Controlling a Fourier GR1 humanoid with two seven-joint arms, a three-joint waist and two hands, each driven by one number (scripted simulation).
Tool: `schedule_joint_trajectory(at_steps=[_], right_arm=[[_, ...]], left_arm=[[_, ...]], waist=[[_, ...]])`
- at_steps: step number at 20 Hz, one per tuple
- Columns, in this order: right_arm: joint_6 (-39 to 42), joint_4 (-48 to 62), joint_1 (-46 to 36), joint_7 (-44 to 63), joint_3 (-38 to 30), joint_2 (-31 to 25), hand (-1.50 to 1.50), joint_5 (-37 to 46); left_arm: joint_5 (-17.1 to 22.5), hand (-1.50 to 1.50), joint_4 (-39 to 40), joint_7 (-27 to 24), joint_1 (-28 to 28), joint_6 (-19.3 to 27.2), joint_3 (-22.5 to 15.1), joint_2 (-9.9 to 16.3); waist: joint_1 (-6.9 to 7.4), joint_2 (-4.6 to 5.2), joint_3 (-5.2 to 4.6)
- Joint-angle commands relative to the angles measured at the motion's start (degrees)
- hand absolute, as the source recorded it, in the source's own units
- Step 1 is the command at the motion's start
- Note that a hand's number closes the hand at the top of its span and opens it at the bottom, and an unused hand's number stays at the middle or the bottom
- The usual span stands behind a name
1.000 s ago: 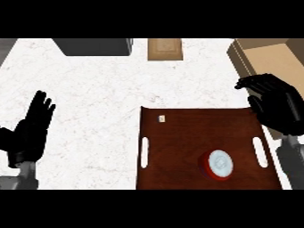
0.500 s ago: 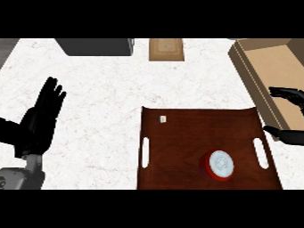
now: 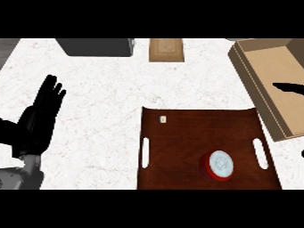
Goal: Pick the can from the tray and place it in the cardboard box
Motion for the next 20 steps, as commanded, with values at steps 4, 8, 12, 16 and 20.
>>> schedule_joint_trajectory(at_steps=[4,8,12,16,20], right_arm=[[10.47,-14.86,-1.27,17.84,2.12,0.1,-1.5,-5.41],[12.55,-18.47,1.47,22.61,-0.01,3.33,-1.5,-8.62],[10.18,-24.3,3.38,28.11,0.53,8.99,-1.5,-7.89],[11.68,-29.94,6.2,33.48,-1.0,9.26,-1.5,-5.6],[12.79,-28.06,3.77,38.42,-1.21,13.05,-1.5,-5.14]], left_arm=[[-0.49,0.0,3.7,1.14,-1.95,-0.74,1.93,-0.03],[-1.62,0.0,-0.37,-0.85,1.4,-1.86,1.45,-1.83],[-1.67,0.0,-0.37,1.54,-0.2,-1.92,3.36,-2.16],[-3.86,0.0,-1.1,1.19,2.07,-2.78,2.21,-3.57],[-6.69,0.0,-5.74,4.52,2.28,0.42,0.74,-5.79]], waist=[[-1.24,-0.13,-0.03],[-0.6,-0.01,0.05],[-0.53,0.02,0.07],[-0.55,0.02,0.06],[-0.28,0.06,0.08]])
